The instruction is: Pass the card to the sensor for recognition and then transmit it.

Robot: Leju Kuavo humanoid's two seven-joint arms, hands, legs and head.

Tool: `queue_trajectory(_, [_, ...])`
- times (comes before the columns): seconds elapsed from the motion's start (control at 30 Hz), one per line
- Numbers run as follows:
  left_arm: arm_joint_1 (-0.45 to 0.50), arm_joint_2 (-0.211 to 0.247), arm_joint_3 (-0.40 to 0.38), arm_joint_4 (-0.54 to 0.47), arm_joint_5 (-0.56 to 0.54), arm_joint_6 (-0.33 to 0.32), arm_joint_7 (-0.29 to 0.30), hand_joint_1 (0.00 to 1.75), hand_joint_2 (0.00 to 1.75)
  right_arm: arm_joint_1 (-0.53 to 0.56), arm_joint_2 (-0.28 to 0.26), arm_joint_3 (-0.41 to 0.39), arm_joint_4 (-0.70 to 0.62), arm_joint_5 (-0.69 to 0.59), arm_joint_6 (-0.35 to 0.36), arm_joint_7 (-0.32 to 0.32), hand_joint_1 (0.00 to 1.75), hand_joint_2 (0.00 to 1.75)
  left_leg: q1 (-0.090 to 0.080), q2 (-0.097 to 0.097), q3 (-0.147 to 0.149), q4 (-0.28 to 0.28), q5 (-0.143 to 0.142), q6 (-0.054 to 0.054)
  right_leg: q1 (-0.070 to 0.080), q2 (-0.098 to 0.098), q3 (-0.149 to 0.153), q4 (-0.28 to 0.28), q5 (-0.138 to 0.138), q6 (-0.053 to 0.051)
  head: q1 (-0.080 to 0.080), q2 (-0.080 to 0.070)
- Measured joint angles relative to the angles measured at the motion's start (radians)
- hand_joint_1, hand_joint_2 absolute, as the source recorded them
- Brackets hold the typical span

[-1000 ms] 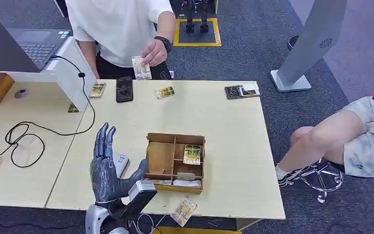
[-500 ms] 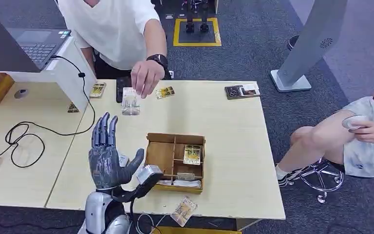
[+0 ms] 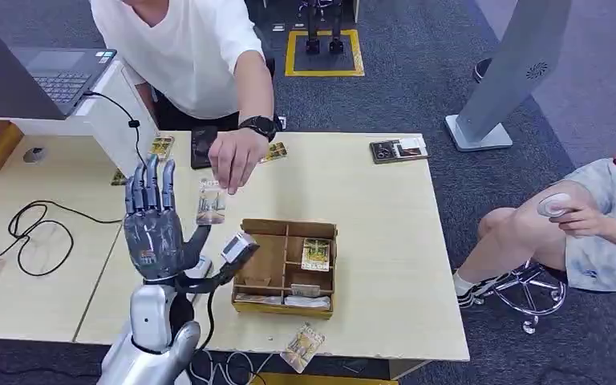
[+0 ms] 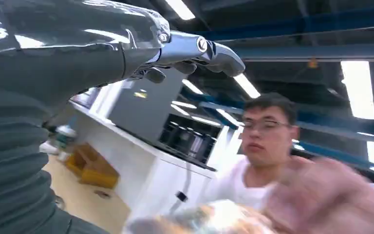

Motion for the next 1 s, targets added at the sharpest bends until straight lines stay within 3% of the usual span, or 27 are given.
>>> queue_trajectory(0.17, [-0.026,0.046,-0.021,0.027,0.0,0.0,0.058,0.0,1.75,-0.002,-0.004,0.003,0.002,0.005,0.002,0.0,0.0,1.75,0.0,0.0,0.0,0.0,0.0,0.0,0.0,0.0,0.0,0.0,0.0,0.0,0.0,0.0])
queue_trajectory(0.3, [-0.1,0.138,-0.138,0.061,-0.001,0.0,0.292,0.0,1.75,-0.004,-0.006,0.004,0.006,0.009,0.0,-0.003,0.0,1.75,0.0,0.0,0.0,0.0,0.0,0.0,0.0,0.0,0.0,0.0,0.0,0.0,0.0,0.0])
queue_trajectory(0.33, [-0.116,0.159,-0.166,0.075,-0.001,0.0,0.327,0.0,1.75,-0.004,-0.006,0.004,0.006,0.009,0.0,-0.004,0.0,1.75,0.0,0.0,0.0,0.0,0.0,0.0,0.0,0.0,0.0,0.0,0.0,0.0,0.0,0.0])
queue_trajectory(0.37, [-0.129,0.172,-0.194,0.088,-0.001,0.0,0.338,1.03,1.75,-0.005,-0.007,0.005,0.007,0.009,0.0,-0.005,0.0,1.75,0.0,0.0,0.0,0.0,0.0,0.0,0.0,-0.001,0.0,0.0,0.0,0.0,0.0,0.0])
queue_trajectory(0.4, [-0.137,0.182,-0.218,0.1,-0.001,0.0,0.336,1.75,1.75,-0.005,-0.008,0.005,0.007,0.003,-0.002,-0.005,0.0,1.75,0.0,0.0,0.0,0.0,0.0,0.0,0.0,-0.001,0.0,0.0,0.0,0.0,0.0,0.0])
queue_trajectory(0.67, [-0.141,0.192,-0.254,0.122,-0.001,0.0,0.286,1.75,1.75,-0.007,-0.01,0.029,0.011,-0.014,-0.005,-0.003,0.0,1.75,0.0,0.001,0.0,0.0,0.0,0.0,0.0,0.002,0.0,0.0,0.0,0.0,0.0,0.0])
queue_trajectory(1.0, [-0.112,0.168,-0.248,0.103,-0.001,0.0,0.171,1.75,1.75,-0.007,-0.011,0.03,0.014,-0.014,-0.009,-0.003,0.0,1.75,0.0,0.001,0.0,0.0,0.0,0.0,0.0,0.001,0.0,0.0,0.0,0.0,0.0,0.0])
